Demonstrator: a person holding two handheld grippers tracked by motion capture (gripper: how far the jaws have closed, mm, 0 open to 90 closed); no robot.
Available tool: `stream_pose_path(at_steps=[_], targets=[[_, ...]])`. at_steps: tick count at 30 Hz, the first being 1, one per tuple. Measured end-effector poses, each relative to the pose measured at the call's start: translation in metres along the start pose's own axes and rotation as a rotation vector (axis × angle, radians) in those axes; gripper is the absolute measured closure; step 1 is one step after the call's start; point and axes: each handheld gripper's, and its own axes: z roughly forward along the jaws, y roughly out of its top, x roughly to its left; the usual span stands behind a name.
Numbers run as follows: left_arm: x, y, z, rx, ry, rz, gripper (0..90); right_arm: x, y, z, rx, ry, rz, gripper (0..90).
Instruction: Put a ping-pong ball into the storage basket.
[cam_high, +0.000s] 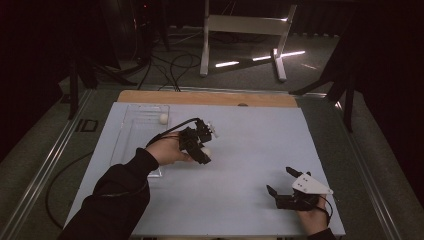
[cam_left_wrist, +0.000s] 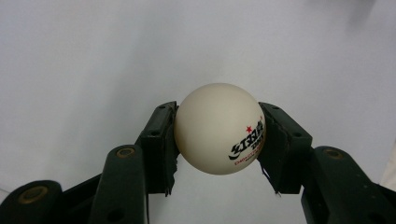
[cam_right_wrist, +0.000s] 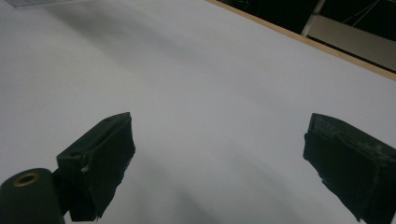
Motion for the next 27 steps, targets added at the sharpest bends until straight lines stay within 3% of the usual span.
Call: stream_pose_path(at_steps=[12,27], targets=[[0.003,-0.003,-0.016,-0.009,0.009,0.010,52.0,0.000,0.000,0.000,0.001,0.000,0.003,8.5],[0.011,-0.010,-0.035,-0.034,0.021,-0.015,52.0,0.000,0.000,0.000,0.002,0.000,0.003,8.6]])
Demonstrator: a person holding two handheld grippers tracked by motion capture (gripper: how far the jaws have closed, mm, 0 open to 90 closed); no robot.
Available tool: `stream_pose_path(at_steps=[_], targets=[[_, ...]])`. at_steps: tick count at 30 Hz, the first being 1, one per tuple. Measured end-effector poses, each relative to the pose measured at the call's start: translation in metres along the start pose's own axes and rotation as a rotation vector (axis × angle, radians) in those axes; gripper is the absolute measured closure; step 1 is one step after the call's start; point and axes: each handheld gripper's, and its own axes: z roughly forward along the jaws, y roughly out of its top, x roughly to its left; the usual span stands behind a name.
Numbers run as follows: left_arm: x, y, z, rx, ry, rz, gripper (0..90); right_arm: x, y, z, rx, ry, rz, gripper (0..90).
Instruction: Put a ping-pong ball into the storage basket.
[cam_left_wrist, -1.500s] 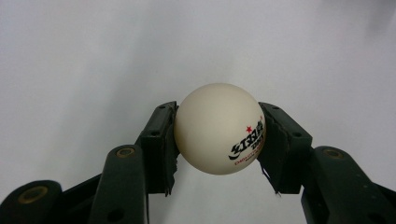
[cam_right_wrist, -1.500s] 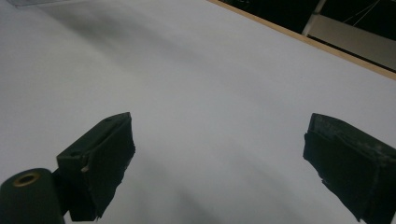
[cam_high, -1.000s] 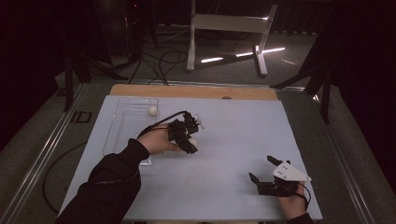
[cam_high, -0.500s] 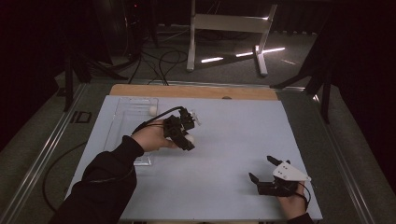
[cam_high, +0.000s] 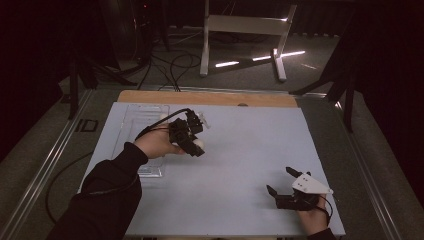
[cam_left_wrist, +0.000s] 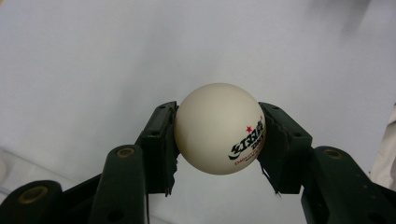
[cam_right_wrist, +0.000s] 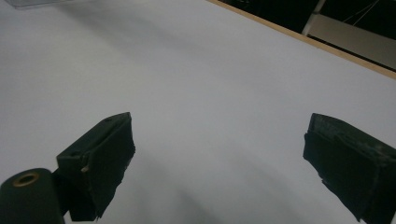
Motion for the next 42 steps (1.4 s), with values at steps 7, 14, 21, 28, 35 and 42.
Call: stream_pose_path(at_steps=[7,14,21,28,35,42], targets=[[0.004,-0.006,-0.008,-0.010,0.021,-0.015,52.0,0.000,0.000,0.000,0.000,0.000,0.000,8.5],[0.009,-0.013,-0.016,-0.013,0.033,-0.034,52.0,0.001,0.000,0.000,0.001,0.000,-0.002,8.6],[0.015,-0.021,-0.024,-0.016,0.049,-0.054,52.0,0.000,0.000,0.001,0.003,0.001,-0.002,8.6],[0.021,-0.030,-0.032,-0.023,0.063,-0.070,52.0,0.000,0.000,0.001,0.001,-0.002,-0.003,8.6],[0.025,-0.039,-0.040,-0.030,0.078,-0.094,52.0,0.001,0.000,0.001,0.003,-0.001,-0.003,8.6],[0.030,-0.050,-0.048,-0.042,0.106,-0.127,52.1,0.000,0.000,0.001,0.005,-0.002,-0.002,8.6]])
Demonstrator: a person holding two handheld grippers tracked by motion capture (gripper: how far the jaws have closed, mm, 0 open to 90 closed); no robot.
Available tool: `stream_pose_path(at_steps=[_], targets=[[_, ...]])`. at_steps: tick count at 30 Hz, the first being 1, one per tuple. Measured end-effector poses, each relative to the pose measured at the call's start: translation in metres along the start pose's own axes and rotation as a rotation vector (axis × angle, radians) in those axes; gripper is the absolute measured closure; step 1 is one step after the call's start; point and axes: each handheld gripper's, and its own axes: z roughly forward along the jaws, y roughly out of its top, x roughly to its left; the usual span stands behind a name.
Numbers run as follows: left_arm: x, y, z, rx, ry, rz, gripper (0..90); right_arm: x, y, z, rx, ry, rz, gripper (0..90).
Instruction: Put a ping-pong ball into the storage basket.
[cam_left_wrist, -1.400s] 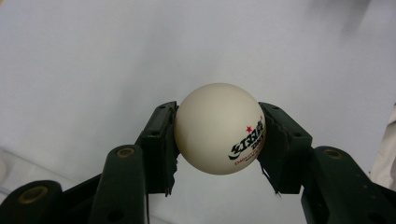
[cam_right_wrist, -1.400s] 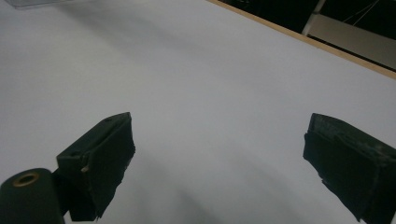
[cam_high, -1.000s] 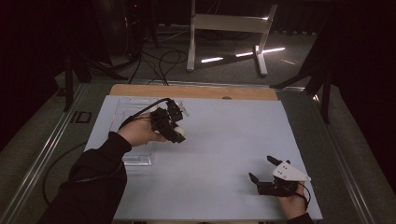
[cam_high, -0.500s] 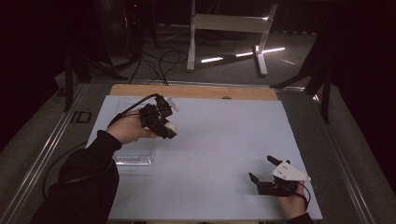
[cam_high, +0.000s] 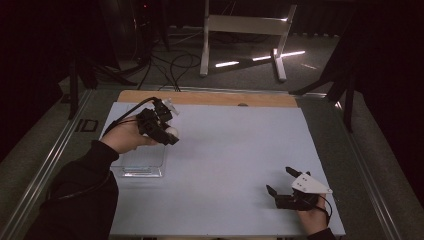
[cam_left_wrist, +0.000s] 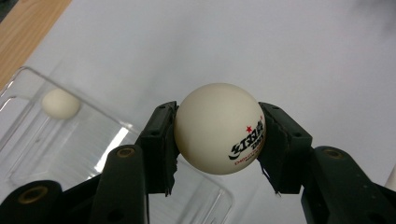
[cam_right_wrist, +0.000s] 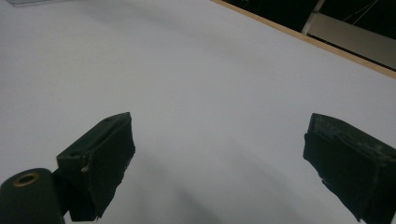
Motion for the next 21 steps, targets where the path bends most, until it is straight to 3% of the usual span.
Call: stream_pose_path(at_steps=[10,20,21], targets=[[0.009,-0.012,-0.009,-0.011,0.036,-0.044,52.0,0.000,0.000,0.000,-0.001,0.000,-0.001,8.6],[0.020,-0.028,-0.012,-0.017,0.077,-0.115,52.1,0.000,0.000,0.000,0.002,0.000,0.000,8.5],[0.023,-0.031,-0.012,-0.019,0.096,-0.139,52.0,0.000,0.000,0.000,0.003,0.000,0.000,8.6]])
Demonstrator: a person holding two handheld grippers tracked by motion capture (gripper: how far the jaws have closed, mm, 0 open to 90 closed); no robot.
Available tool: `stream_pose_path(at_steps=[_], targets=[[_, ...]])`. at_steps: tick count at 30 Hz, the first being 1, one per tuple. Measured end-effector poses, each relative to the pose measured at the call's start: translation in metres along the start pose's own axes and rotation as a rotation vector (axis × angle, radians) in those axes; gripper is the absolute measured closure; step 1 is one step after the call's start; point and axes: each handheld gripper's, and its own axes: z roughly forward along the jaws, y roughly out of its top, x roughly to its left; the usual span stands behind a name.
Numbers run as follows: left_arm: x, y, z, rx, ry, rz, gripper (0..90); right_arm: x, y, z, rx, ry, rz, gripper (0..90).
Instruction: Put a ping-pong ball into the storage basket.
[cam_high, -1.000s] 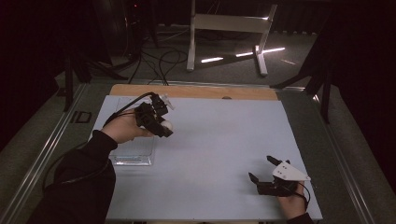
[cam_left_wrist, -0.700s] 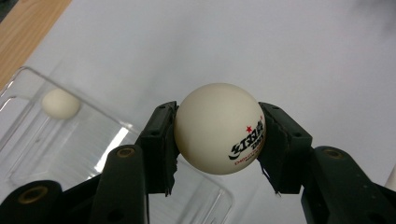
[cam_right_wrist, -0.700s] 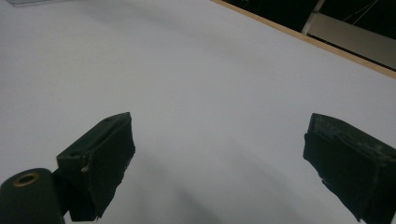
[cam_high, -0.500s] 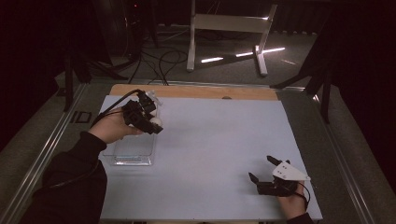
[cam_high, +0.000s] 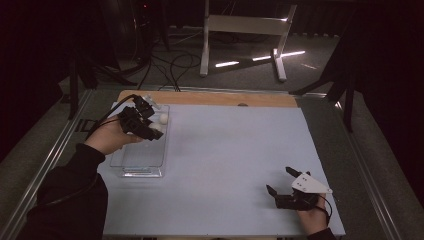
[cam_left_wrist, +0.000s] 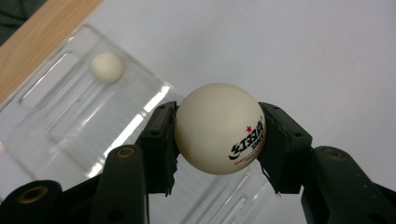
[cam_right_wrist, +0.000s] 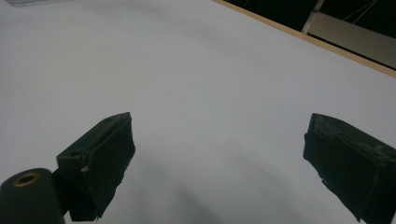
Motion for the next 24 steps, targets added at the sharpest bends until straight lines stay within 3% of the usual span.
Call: stream_pose_path(at_steps=[4,8,15,24], targets=[[0.005,-0.004,0.003,-0.010,0.017,-0.045,52.0,0.000,0.000,0.000,-0.002,0.000,-0.001,8.6],[0.007,-0.006,0.006,-0.011,0.024,-0.061,52.0,0.000,0.000,0.000,-0.002,-0.001,0.000,8.6],[0.012,-0.013,0.022,-0.031,0.026,-0.126,52.0,-0.001,0.000,0.000,-0.002,0.000,-0.001,8.6],[0.017,-0.021,0.039,-0.034,0.024,-0.167,51.9,-0.001,0.000,0.000,-0.001,0.003,0.002,8.5]])
